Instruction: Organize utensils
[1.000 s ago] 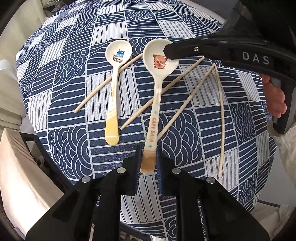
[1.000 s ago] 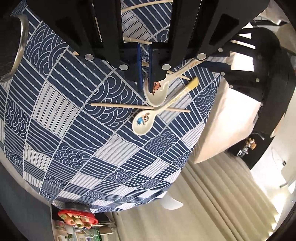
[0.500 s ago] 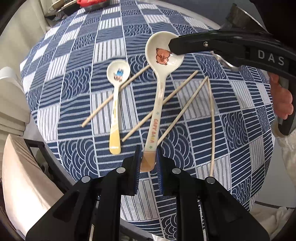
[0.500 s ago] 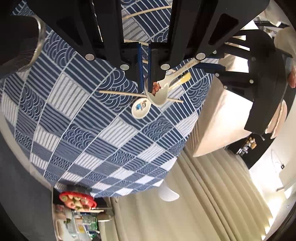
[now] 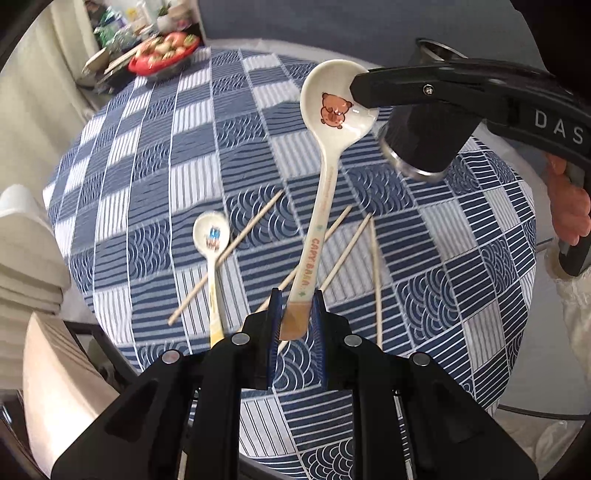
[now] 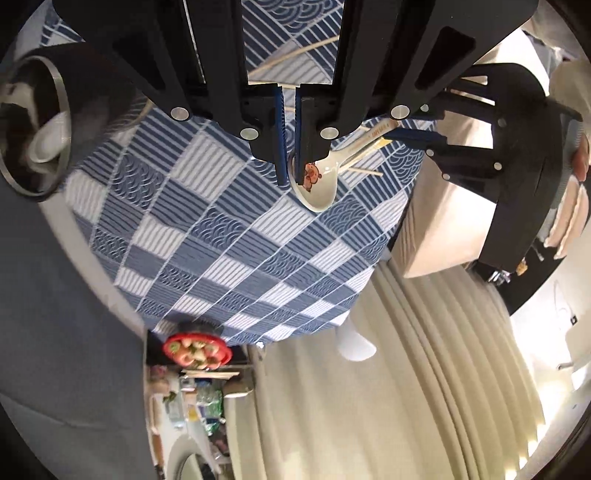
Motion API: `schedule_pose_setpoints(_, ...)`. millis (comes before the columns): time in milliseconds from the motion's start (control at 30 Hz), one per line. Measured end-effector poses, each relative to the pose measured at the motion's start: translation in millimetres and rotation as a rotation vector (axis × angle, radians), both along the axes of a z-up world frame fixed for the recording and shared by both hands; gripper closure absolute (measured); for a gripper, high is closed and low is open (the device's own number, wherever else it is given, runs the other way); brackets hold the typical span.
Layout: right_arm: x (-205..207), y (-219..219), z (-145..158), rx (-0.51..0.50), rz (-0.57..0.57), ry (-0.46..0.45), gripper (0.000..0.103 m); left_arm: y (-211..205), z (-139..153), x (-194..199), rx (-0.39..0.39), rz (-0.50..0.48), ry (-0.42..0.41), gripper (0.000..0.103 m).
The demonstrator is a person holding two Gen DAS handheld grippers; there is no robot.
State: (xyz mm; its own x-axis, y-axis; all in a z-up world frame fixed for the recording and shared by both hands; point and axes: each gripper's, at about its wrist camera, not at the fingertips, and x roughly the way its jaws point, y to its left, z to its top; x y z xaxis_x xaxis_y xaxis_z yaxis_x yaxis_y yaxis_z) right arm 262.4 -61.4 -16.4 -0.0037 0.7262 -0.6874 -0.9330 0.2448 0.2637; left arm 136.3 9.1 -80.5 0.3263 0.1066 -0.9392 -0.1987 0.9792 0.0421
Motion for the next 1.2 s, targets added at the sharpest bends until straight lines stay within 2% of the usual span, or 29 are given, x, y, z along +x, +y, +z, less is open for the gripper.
schedule_pose_setpoints(167, 14, -22, 21, 0.017, -0.055, -0.042, 0.099, -13, 20, 15, 0.041, -0.034, -0.017, 0.087)
schedule_pose_setpoints(267, 22, -37, 37, 0.031, -0.076, -0.075, 0.099, -16, 33, 24, 0.036, -0.036, -0.044, 0.087)
schedule_pose_setpoints(300, 25, -42, 42, 0.035, -0.084, -0.085, 0.099, -18, 38, 27, 0.035, -0.04, -0.054, 0.097)
schedule_pose_setpoints(400, 34, -55, 53, 0.048, -0.111, -0.101, 0.099, -26, 49, 36, 0.042, -0.059, -0.077, 0.098)
schedule_pose_setpoints(567, 39, -67, 50, 0.059, -0.119, -0.078, 0.099, -27, 45, 40, 0.037, -0.063, -0.07, 0.098)
schedule_pose_setpoints(633, 39, -65, 40, 0.039, -0.112, -0.067, 0.099, -21, 38, 37, 0.035, -0.055, -0.049, 0.091)
schedule_pose_setpoints(700, 38, -62, 28, 0.019, -0.104, -0.042, 0.096, -15, 30, 34, 0.035, -0.048, -0.028, 0.069)
schedule_pose_setpoints(800, 32, -57, 10, 0.0, -0.08, 0.001, 0.095, -2, 23, 26, 0.036, -0.021, -0.018, 0.051)
schedule_pose_setpoints(833, 28, -53, 3, -0.016, -0.061, 0.01, 0.095, 4, 21, 23, 0.034, -0.006, -0.017, 0.049)
schedule_pose_setpoints(900, 21, -46, -7, -0.049, -0.045, 0.004, 0.095, 16, 16, 17, 0.024, 0.025, -0.013, 0.037)
schedule_pose_setpoints(967, 14, -39, -16, -0.067, -0.02, 0.018, 0.095, 27, 10, 10, 0.017, 0.047, -0.007, 0.033)
schedule_pose_setpoints(1067, 1, -29, -28, -0.09, 0.019, 0.034, 0.081, 40, 2, -1, 0.018, 0.063, 0.01, 0.026)
schedule_pose_setpoints(1200, -17, -19, -39, -0.118, 0.063, 0.04, 0.066, 54, -12, -16, 0.001, 0.087, 0.032, 0.023)
